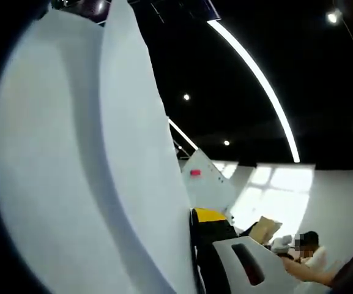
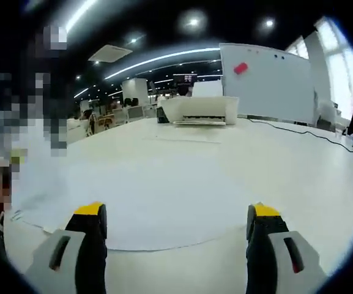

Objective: Organize the stack of printing papers by aligning and flattening the scattered papers on the table

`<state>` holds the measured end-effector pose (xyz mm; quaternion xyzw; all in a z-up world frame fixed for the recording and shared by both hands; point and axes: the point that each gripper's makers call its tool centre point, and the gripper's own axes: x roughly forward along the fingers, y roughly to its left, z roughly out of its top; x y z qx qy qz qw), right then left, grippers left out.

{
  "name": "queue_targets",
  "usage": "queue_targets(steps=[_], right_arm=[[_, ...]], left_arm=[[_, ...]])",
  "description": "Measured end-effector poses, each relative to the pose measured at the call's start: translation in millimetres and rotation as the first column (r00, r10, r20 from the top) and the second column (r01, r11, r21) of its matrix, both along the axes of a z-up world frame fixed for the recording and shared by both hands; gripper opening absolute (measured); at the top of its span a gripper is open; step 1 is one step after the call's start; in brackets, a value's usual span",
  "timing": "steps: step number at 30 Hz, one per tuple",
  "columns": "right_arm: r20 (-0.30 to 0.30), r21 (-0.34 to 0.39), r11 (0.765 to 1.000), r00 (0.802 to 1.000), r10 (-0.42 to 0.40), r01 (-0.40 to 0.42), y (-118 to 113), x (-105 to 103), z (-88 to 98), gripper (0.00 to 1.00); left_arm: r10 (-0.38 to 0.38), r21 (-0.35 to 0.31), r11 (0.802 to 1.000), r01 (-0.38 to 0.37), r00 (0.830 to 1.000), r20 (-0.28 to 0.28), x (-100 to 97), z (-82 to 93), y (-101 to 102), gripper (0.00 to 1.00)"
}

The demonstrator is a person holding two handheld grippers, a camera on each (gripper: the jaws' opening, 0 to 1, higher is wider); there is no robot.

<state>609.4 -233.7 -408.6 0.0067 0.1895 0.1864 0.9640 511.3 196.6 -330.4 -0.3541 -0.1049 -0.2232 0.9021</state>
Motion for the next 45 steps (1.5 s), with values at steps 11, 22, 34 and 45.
queue_targets(steps=[11, 22, 34, 45], right_arm=[[-0.029, -0.036, 0.999, 0.999, -0.029, 0.028, -13, 9, -8.6, 0.90], [-0.070, -0.057, 0.998, 0.997, -0.025, 0.021, -14, 11, -20.9, 0.90], [-0.080, -0.112, 0.993, 0.996, -0.032, 0.022, -19, 14, -25.2, 0.86], [-0.063, -0.106, 0.994, 0.998, 0.002, -0.009, -11, 12, -19.7, 0.73]], left_arm=[[0.000, -0.001, 1.000, 0.000, 1.000, 0.001, 0.1, 0.2, 1, 0.07], [0.000, -0.002, 1.000, 0.000, 1.000, 0.001, 0.0, 0.4, 0, 0.07], [0.001, -0.001, 1.000, -0.001, 1.000, 0.002, 0.0, 0.3, 0, 0.07], [0.000, 0.002, 1.000, 0.000, 1.000, 0.002, -0.3, 0.1, 0, 0.07]])
